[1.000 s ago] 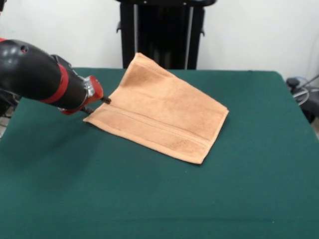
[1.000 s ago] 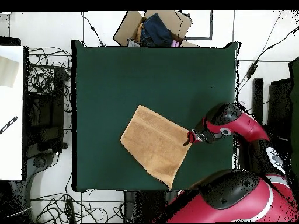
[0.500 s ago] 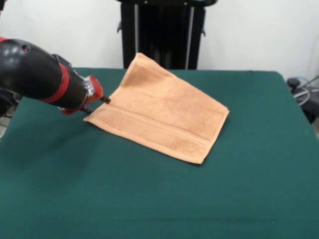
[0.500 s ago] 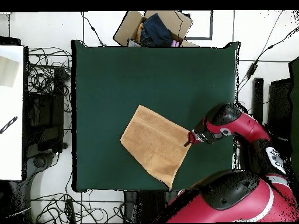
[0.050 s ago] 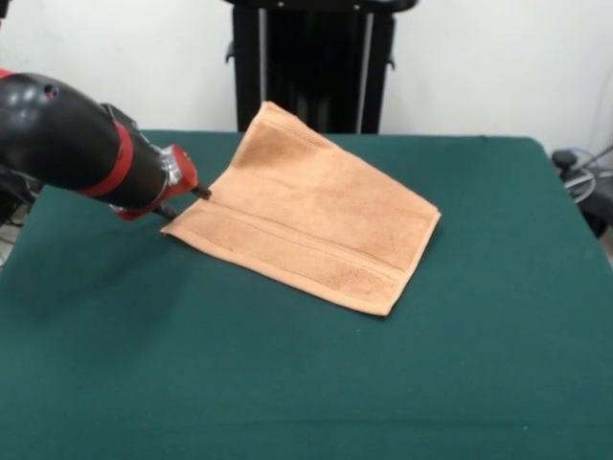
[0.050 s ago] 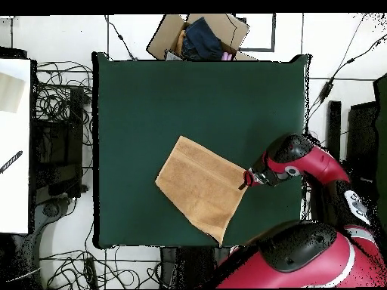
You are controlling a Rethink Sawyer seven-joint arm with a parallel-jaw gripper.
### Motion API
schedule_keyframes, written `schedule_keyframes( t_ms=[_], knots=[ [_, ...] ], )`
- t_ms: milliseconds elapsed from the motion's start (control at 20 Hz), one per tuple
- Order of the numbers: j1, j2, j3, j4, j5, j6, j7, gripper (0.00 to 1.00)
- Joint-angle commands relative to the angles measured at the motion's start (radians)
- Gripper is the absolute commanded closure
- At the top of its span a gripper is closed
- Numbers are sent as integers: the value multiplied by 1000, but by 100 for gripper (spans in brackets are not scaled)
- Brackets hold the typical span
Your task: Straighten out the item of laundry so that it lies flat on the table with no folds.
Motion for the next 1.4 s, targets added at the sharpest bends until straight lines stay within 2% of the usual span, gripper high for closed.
schedule_keyframes(
  t_ms=[50,1400],
  knots=[
    [16,-4,70,51,-74,-180,-15,0],
    [52,-82,44,216,-35,-300,101,0]
  ],
)
